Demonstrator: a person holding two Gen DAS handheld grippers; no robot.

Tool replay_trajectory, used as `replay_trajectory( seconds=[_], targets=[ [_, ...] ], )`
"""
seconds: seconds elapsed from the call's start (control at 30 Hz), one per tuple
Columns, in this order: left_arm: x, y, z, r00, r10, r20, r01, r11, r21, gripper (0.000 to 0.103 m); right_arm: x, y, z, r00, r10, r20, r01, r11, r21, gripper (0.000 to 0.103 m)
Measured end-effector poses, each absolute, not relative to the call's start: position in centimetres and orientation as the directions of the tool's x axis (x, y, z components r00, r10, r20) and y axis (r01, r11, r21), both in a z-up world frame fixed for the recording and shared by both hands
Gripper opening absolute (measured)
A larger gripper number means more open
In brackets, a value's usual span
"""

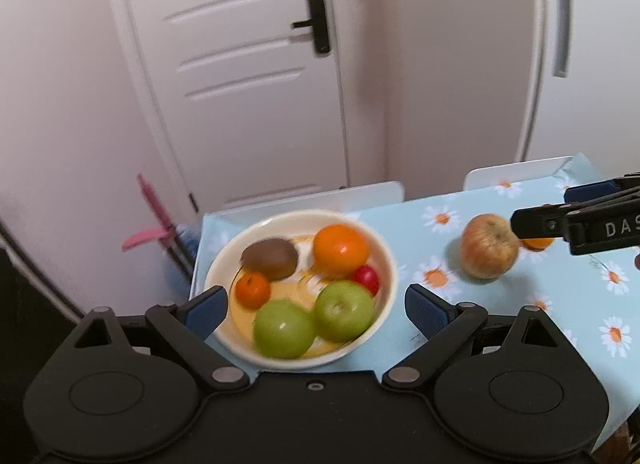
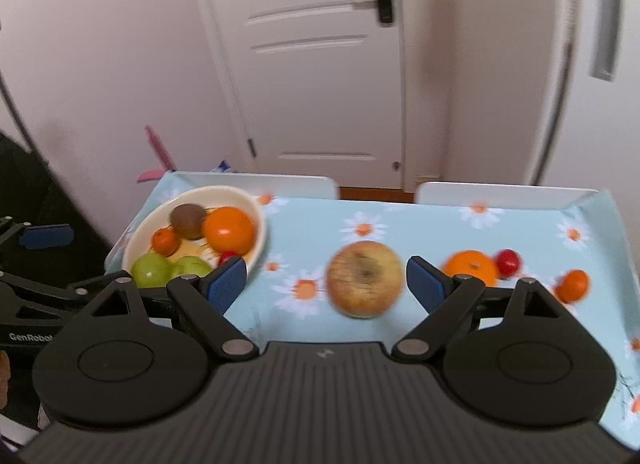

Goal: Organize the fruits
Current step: 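Grasp the large yellowish apple with the left tool while the right tool grasps a red tomato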

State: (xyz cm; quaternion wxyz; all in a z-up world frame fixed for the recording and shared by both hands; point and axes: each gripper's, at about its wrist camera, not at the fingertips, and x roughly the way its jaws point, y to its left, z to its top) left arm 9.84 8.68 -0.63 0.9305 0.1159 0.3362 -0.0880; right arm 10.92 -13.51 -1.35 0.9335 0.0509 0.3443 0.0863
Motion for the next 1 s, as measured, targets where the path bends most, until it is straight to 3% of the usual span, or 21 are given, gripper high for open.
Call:
replay_trajectory(
  seconds=[0.47, 1.0],
  targets=[
    [9.8, -1.0, 0.1, 0.771, -0.043, -0.635, 0.201, 0.963, 0.179, 0.099, 10.5, -26.0, -1.0, 0.740, 0.184, -0.647, -0.149, 0.983, 0.109, 0.102],
    [13.2, -10.3, -5.1, 0.730, 0.030, -0.682, 0.139, 0.972, 0.191, 0.099, 15.1, -34.6, -6.6, 0.678, 0.231, -0.698, -0.293, 0.956, 0.032, 0.102]
  ],
)
